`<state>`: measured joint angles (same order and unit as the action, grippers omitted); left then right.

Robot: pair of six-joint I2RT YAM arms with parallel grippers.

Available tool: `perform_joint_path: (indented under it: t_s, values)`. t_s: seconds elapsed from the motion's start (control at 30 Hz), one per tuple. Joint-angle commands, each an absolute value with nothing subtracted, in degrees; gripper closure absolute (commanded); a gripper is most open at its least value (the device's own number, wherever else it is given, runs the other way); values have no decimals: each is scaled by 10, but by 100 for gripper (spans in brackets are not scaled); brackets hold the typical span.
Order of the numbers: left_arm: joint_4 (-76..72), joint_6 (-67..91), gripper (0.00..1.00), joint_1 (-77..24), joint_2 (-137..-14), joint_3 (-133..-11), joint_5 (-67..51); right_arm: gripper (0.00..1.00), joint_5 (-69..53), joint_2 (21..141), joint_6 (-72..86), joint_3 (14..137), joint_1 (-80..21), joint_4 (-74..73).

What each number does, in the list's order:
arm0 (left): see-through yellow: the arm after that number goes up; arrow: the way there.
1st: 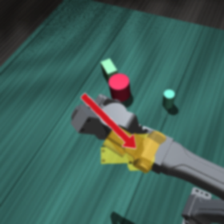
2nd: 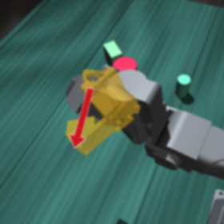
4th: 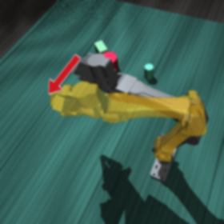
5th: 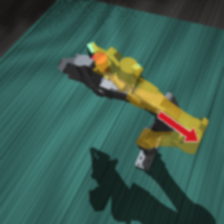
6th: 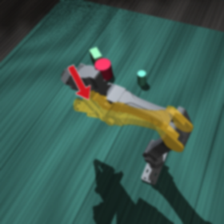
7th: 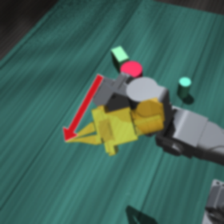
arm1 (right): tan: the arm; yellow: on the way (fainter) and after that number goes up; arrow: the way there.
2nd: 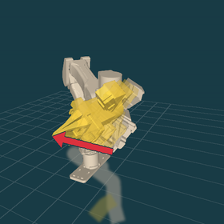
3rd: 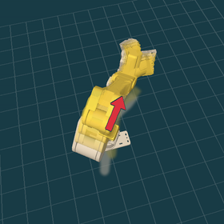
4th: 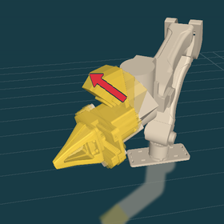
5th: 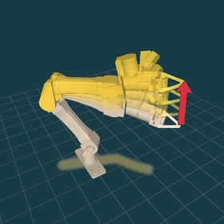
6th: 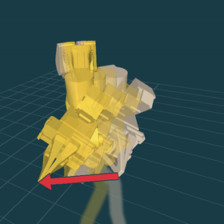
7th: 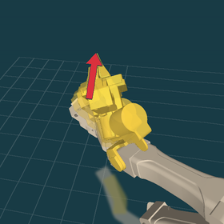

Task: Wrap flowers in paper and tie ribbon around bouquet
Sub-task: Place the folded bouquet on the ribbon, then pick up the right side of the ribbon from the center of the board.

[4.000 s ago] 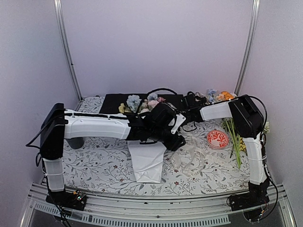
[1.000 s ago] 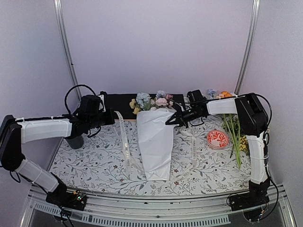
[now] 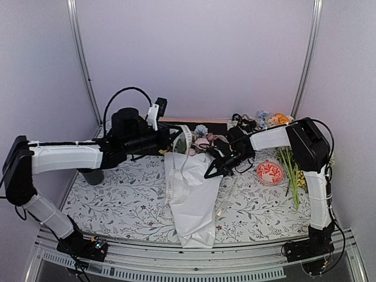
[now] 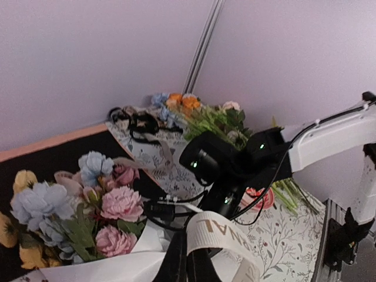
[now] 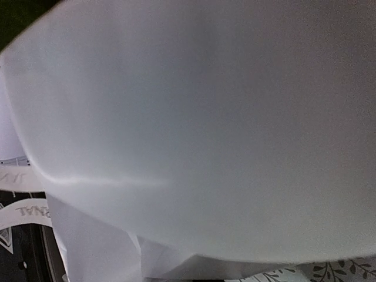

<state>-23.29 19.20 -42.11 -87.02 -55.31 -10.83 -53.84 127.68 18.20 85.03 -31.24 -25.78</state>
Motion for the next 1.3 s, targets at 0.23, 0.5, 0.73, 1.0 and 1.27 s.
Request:
perform_joint_path:
  t_s: [0.23, 0.5, 0.73, 1.0, 1.27]
  values:
    - [-129, 241, 100, -433, -1104, -644, -192, 78, -467, 1215, 228, 792, -315, -206]
    - [-59, 226, 100, -433, -1183, -666, -185, 56, -294, 1066, 262, 767, -301, -233]
    - [-59, 215, 100, -423, -1187, -664, -214, 56, -201, 1057, 238, 772, -276, -296]
    - [-50, 211, 100, -417, -1172, -665, -218, 38, -221, 1195, 129, 869, -278, -366]
    - [-27, 202, 100, -423, -1150, -673, -183, 68, -159, 1241, 118, 881, -276, -365]
